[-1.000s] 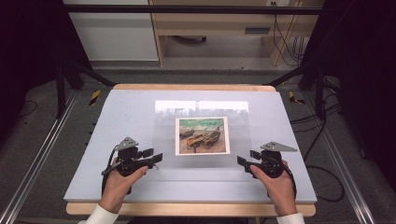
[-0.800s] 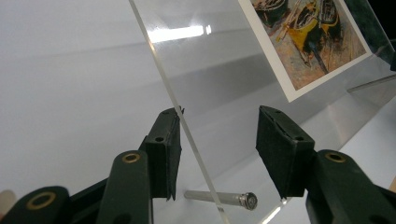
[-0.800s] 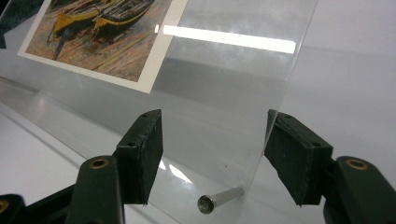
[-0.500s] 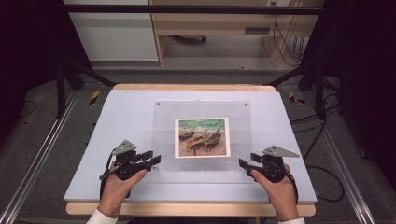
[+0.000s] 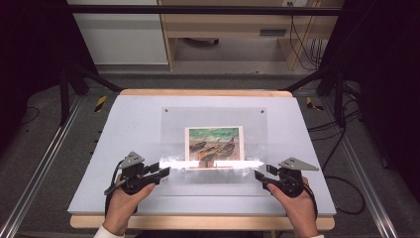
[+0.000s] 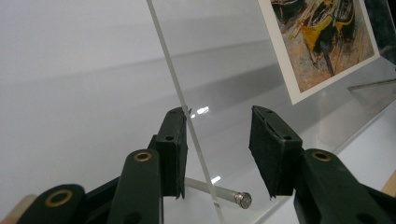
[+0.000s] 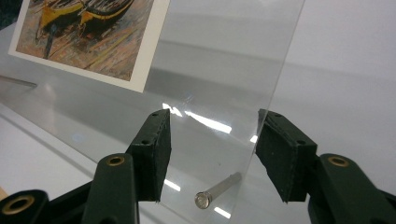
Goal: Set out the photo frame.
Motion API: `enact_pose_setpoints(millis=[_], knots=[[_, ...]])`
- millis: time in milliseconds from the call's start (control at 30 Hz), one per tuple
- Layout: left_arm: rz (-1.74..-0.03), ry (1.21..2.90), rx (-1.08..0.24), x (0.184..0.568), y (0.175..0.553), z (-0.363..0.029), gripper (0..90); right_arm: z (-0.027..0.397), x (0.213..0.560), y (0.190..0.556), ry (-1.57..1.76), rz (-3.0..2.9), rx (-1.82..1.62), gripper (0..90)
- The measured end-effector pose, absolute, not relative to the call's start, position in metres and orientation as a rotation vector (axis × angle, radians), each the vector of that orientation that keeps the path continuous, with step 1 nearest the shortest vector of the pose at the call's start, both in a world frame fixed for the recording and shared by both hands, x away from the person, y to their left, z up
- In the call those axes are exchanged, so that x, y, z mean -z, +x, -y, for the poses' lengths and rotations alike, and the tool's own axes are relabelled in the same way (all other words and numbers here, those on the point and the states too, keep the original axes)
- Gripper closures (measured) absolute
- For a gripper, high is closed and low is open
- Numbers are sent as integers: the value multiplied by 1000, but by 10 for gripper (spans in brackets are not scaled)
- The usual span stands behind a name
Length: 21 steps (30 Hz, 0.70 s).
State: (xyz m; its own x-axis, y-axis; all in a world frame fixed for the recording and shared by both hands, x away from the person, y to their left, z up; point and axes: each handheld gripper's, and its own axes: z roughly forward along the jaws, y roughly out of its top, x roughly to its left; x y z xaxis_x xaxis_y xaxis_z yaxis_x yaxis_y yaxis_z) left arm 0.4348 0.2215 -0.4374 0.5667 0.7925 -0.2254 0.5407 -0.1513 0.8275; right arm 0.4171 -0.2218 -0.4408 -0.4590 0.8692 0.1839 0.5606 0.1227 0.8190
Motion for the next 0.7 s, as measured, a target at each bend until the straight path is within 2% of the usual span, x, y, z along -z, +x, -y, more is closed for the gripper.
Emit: enact_pose_setpoints(millis=[700], knots=[[-1085,1853,-366,436,423,-220,606,223,441,406,1376,-2061,-1243,526]])
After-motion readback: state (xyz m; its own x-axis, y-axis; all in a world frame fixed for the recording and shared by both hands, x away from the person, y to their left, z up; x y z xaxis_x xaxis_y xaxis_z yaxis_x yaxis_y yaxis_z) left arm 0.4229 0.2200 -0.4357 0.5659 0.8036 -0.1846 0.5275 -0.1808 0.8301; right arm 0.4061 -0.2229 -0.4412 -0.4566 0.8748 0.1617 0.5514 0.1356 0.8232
